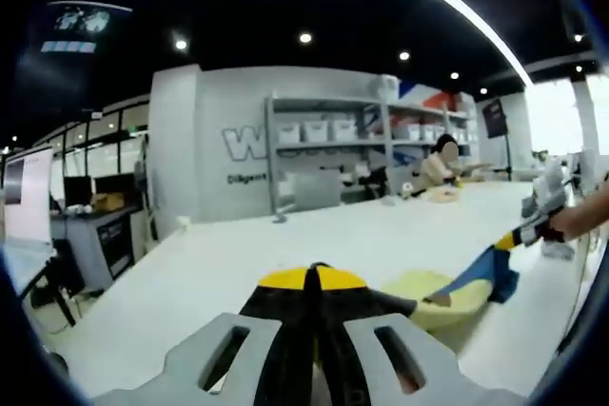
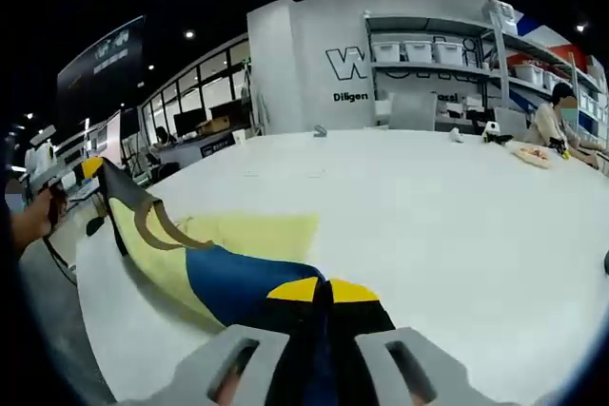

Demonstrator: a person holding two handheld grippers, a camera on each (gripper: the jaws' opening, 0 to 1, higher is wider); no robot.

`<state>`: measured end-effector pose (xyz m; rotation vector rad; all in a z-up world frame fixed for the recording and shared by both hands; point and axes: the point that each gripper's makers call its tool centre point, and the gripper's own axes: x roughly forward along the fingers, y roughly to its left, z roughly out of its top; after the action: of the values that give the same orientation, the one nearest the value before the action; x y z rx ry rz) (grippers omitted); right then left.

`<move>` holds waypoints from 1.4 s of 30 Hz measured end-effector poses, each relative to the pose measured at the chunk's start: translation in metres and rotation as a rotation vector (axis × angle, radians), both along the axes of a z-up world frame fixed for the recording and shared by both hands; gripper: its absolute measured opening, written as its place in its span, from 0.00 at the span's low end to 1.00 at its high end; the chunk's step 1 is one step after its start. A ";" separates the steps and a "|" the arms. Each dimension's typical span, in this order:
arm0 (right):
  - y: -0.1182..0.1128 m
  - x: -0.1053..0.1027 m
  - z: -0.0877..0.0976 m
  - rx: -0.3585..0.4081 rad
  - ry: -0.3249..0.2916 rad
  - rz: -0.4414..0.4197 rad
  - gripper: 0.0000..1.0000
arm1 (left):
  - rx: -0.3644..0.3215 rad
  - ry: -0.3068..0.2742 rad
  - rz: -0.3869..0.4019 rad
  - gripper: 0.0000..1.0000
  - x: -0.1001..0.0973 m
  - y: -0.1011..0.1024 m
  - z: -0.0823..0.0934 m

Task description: Fold the garment on the visible template until the final outline fits inside the template.

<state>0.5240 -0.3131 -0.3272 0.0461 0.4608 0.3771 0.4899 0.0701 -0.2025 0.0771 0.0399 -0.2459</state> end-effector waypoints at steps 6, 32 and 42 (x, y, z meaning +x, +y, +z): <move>0.003 -0.015 0.006 -0.066 0.008 0.000 0.17 | -0.004 0.003 -0.005 0.00 -0.004 -0.003 0.000; -0.007 -0.022 -0.028 -0.549 -0.055 -0.062 0.24 | -0.011 0.008 0.033 0.00 -0.016 0.007 -0.003; -0.031 -0.015 -0.011 -0.537 -0.093 -0.097 0.01 | -0.014 0.015 0.046 0.00 -0.018 0.011 -0.005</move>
<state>0.5094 -0.3445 -0.3380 -0.4674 0.4536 0.1505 0.4720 0.0807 -0.2078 0.0605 0.0548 -0.2008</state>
